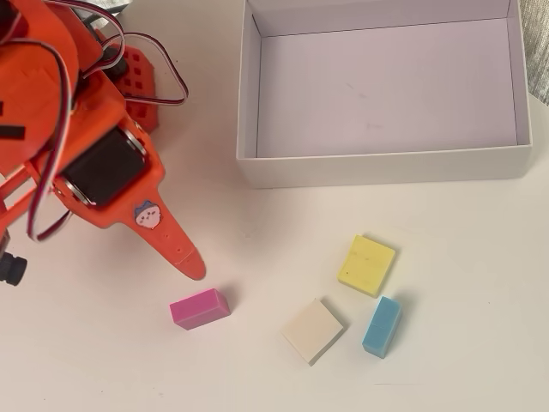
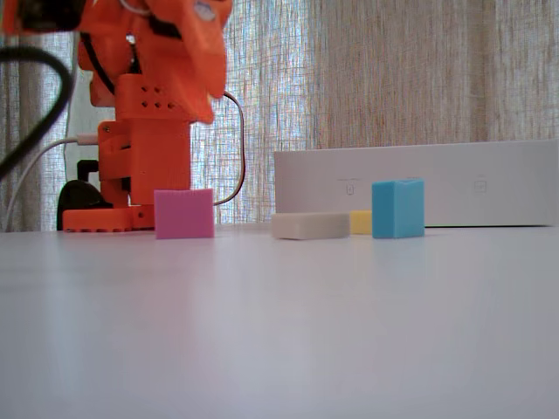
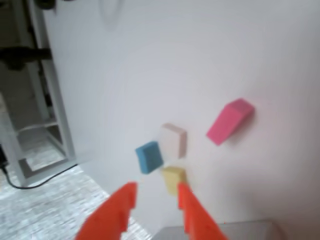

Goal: Grasp the pink cuboid and put it in the bin.

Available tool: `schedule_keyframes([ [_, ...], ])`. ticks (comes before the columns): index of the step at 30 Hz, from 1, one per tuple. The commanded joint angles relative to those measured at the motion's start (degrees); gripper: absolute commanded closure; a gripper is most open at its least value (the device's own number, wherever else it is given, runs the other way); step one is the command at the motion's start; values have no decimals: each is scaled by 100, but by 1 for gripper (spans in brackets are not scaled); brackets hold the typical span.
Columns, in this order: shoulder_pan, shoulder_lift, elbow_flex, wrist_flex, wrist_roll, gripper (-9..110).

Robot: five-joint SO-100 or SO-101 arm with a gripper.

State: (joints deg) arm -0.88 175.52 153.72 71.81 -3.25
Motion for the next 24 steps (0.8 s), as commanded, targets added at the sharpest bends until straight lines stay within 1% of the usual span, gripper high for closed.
schedule_keyframes([
  [1,-334,-1063,-1195,-264,545,82],
  [6,-791,-2795,-3217,53,1397,82],
  [11,-1151,-4421,-5335,1011,2417,82],
  [14,-1292,-5238,-6319,1661,2962,82],
  [16,-1336,-5590,-6592,2021,3182,82],
  [19,-1222,-5897,-6495,2391,3331,82],
  [24,-835,-6196,-5871,2487,3401,82],
])
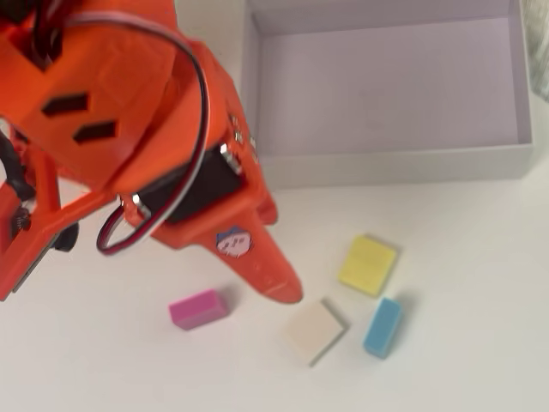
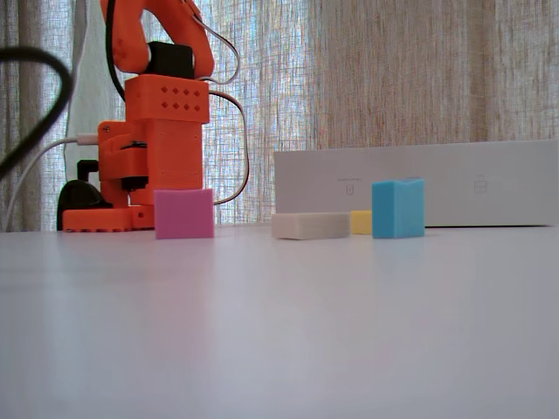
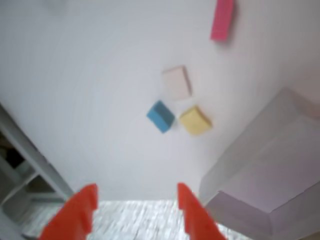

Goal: Grasp the pink cuboid and put it in the bin.

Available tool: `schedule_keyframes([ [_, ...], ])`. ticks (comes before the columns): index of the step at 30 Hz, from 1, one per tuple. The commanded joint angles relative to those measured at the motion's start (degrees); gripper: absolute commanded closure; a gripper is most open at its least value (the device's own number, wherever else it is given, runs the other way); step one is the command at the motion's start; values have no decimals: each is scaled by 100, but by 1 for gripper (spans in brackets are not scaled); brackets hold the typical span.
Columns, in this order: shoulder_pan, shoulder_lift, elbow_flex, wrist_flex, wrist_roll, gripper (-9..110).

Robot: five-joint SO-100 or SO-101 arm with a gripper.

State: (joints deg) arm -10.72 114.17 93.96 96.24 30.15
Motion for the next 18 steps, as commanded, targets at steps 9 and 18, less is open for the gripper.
schedule_keyframes([
  [9,1072,-642,1301,-352,26,83],
  [18,1644,-1204,1828,-984,-264,83],
])
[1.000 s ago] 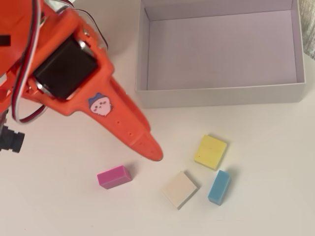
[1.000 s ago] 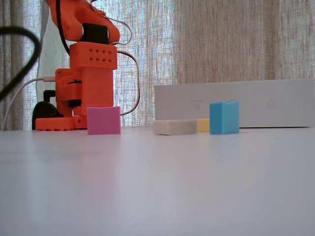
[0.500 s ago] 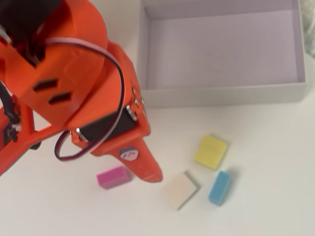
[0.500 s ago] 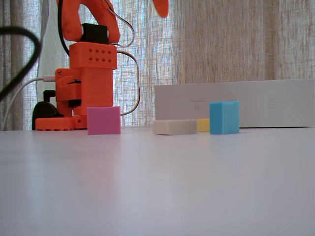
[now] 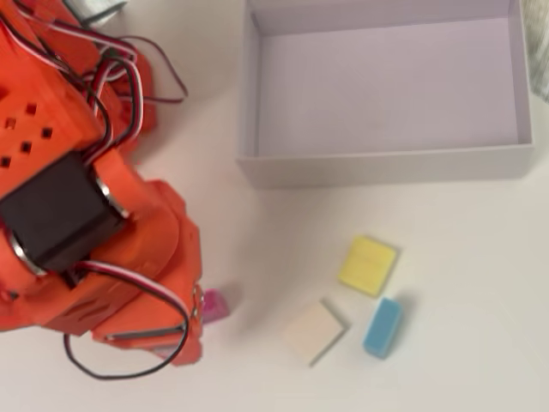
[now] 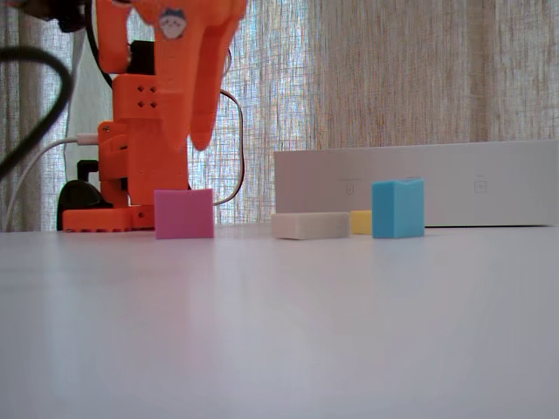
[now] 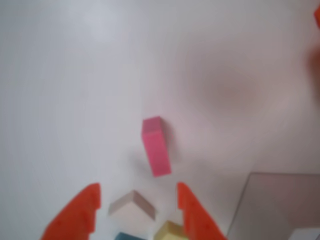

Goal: Grasp the pink cuboid and put it in the bin.

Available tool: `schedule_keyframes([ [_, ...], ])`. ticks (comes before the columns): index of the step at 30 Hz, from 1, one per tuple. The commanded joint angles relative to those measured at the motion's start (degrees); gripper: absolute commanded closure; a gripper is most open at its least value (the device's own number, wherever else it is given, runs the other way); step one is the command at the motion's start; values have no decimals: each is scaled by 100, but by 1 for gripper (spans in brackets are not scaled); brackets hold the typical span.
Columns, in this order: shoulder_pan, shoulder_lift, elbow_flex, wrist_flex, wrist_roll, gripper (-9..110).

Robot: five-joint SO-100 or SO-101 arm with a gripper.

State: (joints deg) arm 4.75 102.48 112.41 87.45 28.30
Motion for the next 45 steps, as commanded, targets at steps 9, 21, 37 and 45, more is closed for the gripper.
schedule_keyframes([
  [9,97,-237,325,-378,-176,83],
  [21,-53,-202,791,-729,-220,84],
  [37,9,-246,844,-949,-290,85],
  [45,26,-316,949,-1099,-325,85],
])
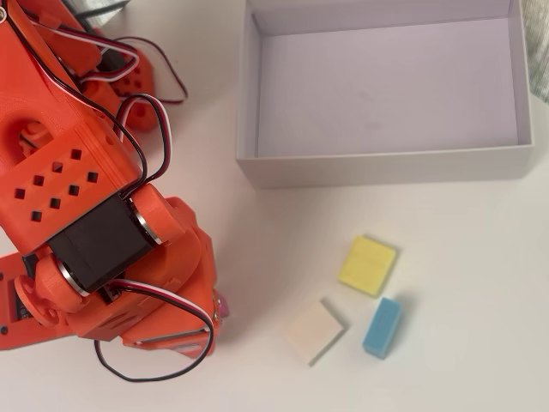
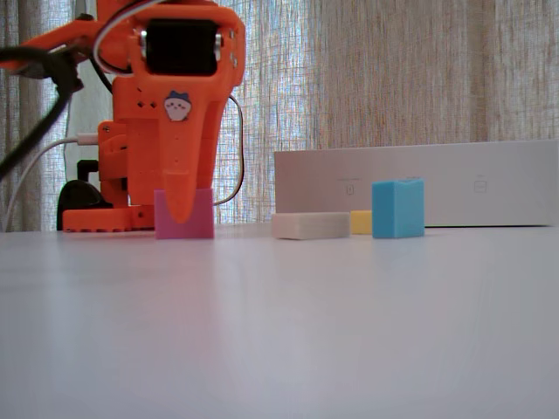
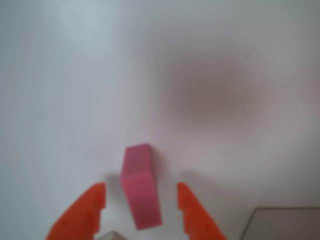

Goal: Grasp the pink cuboid and put it in the bin.

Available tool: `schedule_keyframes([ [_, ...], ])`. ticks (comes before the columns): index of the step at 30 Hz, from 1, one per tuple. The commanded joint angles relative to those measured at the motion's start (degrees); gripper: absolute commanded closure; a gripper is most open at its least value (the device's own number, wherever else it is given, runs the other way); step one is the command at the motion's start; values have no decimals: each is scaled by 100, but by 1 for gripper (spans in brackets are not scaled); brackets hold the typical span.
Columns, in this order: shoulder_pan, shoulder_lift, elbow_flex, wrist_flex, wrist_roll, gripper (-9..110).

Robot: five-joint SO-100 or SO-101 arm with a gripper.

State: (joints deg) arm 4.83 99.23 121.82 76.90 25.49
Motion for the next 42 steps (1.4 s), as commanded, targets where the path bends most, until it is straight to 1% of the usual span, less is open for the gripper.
schedule_keyframes([
  [1,18,9,18,-62,-53,85],
  [9,18,-70,26,-202,-88,85],
  [11,26,-79,35,-220,-88,87],
  [13,26,-79,70,-290,-88,98],
  [14,44,-79,114,-343,-88,106],
  [15,70,-70,158,-396,-97,110],
  [28,105,325,308,-422,-53,110],
  [30,123,475,185,-343,-53,110],
  [32,141,765,-334,-53,26,110],
  [35,-176,1336,-1468,281,-53,110],
  [37,-642,1661,-2171,404,-334,110],
  [40,-1644,2136,-2856,536,-1002,110],
  [42,-2443,2487,-2962,606,-1485,110],
])
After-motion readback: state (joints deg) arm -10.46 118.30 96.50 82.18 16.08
